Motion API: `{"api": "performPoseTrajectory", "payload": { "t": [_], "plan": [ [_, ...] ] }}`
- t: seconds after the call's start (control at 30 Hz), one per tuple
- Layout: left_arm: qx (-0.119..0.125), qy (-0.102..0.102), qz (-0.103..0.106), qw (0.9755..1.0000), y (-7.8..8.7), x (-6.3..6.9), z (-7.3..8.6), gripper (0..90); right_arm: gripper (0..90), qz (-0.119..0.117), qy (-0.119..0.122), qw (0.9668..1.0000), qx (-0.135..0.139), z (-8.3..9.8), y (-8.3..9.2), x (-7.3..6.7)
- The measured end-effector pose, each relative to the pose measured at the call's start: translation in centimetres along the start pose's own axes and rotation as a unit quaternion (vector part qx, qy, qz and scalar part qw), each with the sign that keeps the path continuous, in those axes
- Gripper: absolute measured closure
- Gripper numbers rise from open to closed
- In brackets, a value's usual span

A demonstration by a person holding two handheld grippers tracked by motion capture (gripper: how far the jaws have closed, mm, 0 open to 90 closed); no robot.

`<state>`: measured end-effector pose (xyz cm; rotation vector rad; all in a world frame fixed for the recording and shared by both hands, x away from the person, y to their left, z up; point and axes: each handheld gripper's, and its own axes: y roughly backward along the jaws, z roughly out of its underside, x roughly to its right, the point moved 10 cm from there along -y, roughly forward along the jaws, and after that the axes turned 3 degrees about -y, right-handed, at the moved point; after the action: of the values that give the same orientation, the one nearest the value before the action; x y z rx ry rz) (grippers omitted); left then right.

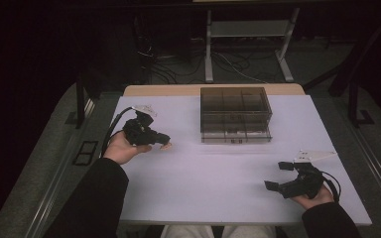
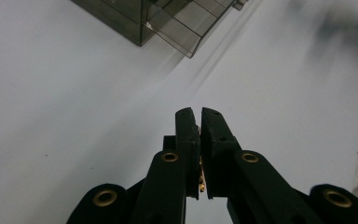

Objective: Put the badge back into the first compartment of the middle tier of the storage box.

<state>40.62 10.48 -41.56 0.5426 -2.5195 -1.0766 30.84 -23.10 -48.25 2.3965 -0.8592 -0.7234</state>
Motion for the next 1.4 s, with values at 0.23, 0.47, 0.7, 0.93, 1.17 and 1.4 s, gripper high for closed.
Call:
{"api": "performPoseTrajectory", "payload": {
  "t": [0.23, 0.47, 0.7, 0.93, 1.17, 1.4],
  "plan": [
    [-0.001, -0.013, 0.001, 0.9999, -0.3, 0.5, -1.6, 85.6, 0.5, -0.003, 0.002, 1.0, 0.001, 0.0, 0.1, 0.0],
    [-0.002, -0.027, 0.005, 0.9996, -0.7, 0.9, -2.7, 85.6, 0.5, -0.002, 0.001, 1.0, 0.002, 0.0, 0.1, 0.0],
    [-0.004, -0.031, 0.009, 0.9995, -1.3, 1.2, -3.5, 85.6, 0.5, -0.003, 0.002, 1.0, 0.002, 0.0, 0.1, 0.0],
    [-0.002, -0.039, 0.012, 0.9992, -1.7, 1.4, -4.3, 85.5, 0.5, -0.003, 0.006, 1.0, 0.003, 0.0, 0.1, 0.0],
    [0.004, -0.037, 0.013, 0.9992, -2.2, 1.7, -5.2, 85.5, 0.5, -0.004, 0.004, 1.0, 0.001, 0.0, 0.2, -0.1],
    [0.003, -0.046, 0.014, 0.9989, -2.8, 1.8, -5.9, 85.5, 0.5, -0.004, 0.006, 1.0, 0.002, 0.0, 0.2, 0.0]
  ]
}}
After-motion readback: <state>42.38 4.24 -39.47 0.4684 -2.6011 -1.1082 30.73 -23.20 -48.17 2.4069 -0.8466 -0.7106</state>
